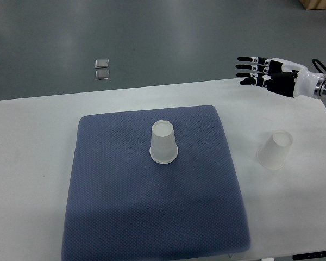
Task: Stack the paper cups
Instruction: 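Lower the right hand around the standing white paper cup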
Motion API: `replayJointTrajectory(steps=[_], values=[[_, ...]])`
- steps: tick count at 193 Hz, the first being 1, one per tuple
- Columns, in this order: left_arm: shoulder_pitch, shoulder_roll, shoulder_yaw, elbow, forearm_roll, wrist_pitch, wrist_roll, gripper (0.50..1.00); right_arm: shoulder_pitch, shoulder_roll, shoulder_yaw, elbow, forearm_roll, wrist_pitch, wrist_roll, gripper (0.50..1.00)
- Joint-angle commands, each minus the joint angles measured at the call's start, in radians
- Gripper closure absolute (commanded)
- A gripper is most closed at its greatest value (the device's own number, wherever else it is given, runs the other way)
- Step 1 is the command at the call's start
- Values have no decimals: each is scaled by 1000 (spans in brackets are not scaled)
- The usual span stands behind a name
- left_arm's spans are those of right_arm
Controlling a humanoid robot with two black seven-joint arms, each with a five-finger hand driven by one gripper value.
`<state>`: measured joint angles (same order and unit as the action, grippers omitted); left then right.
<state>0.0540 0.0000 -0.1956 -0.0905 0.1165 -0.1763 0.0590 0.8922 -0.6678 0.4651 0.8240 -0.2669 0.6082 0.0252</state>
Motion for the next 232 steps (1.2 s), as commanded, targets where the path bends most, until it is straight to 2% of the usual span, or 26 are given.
replayJointTrajectory(steps=[1, 42, 61, 81, 105, 141, 183, 208, 232], values=[[0, 0, -1, 0, 0, 0, -1, 500, 27, -87, -3, 44, -166, 3, 4, 579], [1, 0, -1, 0, 0, 0, -1, 500, 51, -220, -3, 176, -505, 3, 12, 583], [1, 0, 1, 0, 0, 0, -1, 500, 51, -286, 3, 260, -676, 3, 68, 587], [0, 0, -1, 0, 0, 0, 1, 500, 42, -303, -6, 333, -816, 3, 90, 587], [0, 0, -1, 0, 0, 0, -1, 500, 5, -297, -11, 356, -971, 1, 124, 587], [0, 0, -1, 0, 0, 0, -1, 500, -30, -294, -120, 425, -1065, -139, 147, 587], [0, 0, 1, 0, 0, 0, -1, 500, -22, -285, -261, 426, -1092, -338, 148, 587], [0, 0, -1, 0, 0, 0, -1, 500, -24, -251, -290, 415, -1092, -383, 147, 587], [0, 0, -1, 0, 0, 0, -1, 500, -24, -243, -306, 414, -1094, -390, 147, 595]])
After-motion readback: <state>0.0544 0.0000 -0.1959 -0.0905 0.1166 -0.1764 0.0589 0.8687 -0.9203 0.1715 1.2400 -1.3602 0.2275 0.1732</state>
